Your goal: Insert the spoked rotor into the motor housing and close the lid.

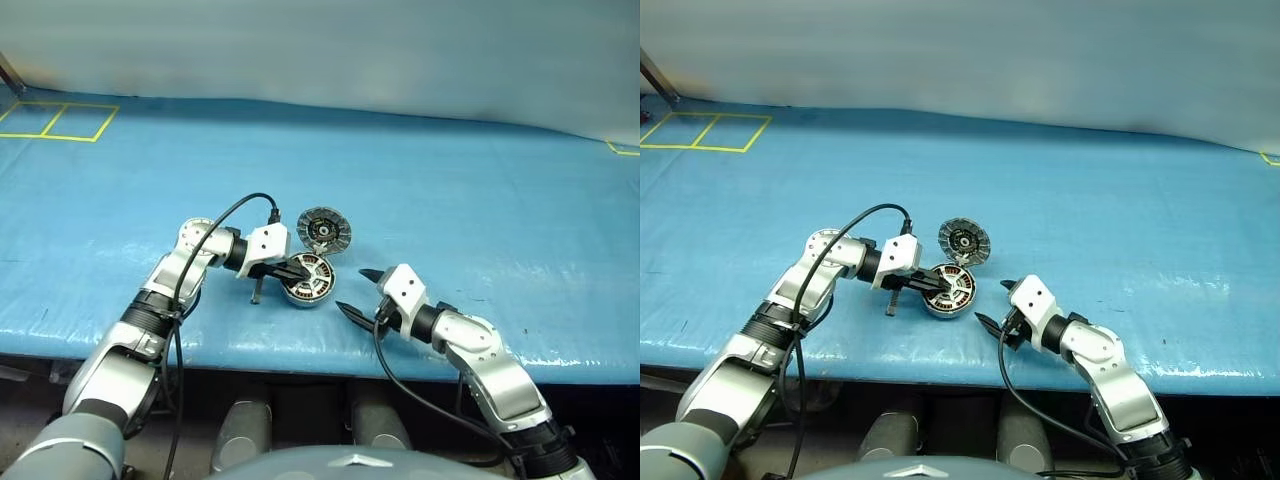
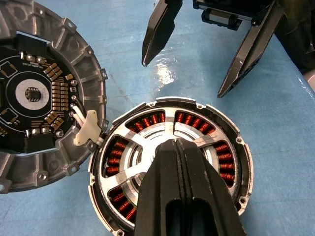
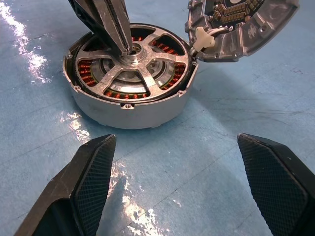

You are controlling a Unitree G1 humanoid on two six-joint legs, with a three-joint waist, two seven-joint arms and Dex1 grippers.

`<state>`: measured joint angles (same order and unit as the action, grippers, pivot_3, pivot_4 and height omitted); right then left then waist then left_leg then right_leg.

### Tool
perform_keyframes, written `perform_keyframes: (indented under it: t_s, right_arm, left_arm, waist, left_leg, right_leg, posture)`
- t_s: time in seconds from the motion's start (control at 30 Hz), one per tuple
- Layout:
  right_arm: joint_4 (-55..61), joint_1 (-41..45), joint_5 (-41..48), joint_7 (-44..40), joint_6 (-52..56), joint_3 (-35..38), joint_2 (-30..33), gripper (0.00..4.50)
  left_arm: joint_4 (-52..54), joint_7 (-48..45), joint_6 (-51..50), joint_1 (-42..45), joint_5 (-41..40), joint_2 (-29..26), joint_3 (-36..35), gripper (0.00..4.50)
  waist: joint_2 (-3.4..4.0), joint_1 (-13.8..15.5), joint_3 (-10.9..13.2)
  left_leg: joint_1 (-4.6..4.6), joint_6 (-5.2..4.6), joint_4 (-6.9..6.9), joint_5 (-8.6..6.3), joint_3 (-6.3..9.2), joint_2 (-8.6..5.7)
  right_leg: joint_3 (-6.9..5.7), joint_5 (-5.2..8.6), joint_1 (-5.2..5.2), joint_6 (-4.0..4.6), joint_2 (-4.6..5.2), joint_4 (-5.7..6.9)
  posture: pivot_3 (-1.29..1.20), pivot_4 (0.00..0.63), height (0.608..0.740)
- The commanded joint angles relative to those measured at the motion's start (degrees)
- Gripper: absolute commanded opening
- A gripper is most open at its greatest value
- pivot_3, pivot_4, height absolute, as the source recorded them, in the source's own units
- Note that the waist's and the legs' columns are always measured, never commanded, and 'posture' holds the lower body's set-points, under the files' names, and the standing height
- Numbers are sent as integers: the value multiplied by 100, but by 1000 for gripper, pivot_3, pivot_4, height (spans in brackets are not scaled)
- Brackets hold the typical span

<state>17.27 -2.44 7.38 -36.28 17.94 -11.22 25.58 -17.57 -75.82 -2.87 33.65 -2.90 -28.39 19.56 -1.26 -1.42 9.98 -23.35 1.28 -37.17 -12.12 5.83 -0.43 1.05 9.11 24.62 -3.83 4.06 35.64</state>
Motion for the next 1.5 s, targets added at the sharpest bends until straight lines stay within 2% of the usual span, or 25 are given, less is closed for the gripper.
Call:
perform_keyframes:
  t_s: [0.03, 0.27, 0.5, 0.9, 1.13, 1.5]
  right_arm:
    - [158, 27, 14, 14, -89, 21, -11, 4159]
    - [132, 82, -9, 3, -89, 25, -17, 4159]
    - [125, 101, -4, -25, -85, 23, -1, 4159]
    - [142, 90, -4, -4, -77, -44, -20, 4159]
    - [186, 43, -11, 43, -69, -31, -29, 4159]
    - [171, 22, -31, 113, -85, -30, -53, 4159]
  left_arm:
    - [148, 32, -158, -200, 88, -135, 65, 15]
    - [198, 289, -197, -252, 39, -143, -84, 15]
    - [27, 605, -90, 157, -94, -109, -404, 15]
    - [-282, 560, 150, 377, 168, -34, -113, 15]
    - [4, 369, 106, 2, 418, -95, 339, 15]
    - [334, 365, -34, -348, 458, -298, 351, 15]
  waist:
    - [0, -1, 0]
    - [0, -10, 0]
    - [0, -6, 0]
    - [0, 7, 1]
    - [1, 6, 0]
    - [5, 1, -5]
  left_leg:
    - [1, 0, 1, 0, 0, 0]
    - [9, 0, 2, 0, -1, 1]
    - [9, 0, 1, 0, -1, 2]
    - [-3, 0, 11, 0, -1, 0]
    - [3, 1, 11, 0, -1, 0]
    - [9, 1, 13, -1, -2, 1]
  right_leg:
    - [0, 0, -1, 1, 0, 0]
    - [0, 1, -5, 1, 0, 0]
    - [-1, 1, -4, 1, 0, 2]
    - [-2, 1, 2, 1, 0, -9]
    - [-1, 1, -3, 2, 0, -9]
    - [-1, 2, -9, 2, 0, -16]
  posture:
    - [0, 150, 740]
    - [0, 150, 740]
    - [0, 150, 740]
    - [0, 150, 740]
    - [0, 150, 740]
    - [0, 150, 740]
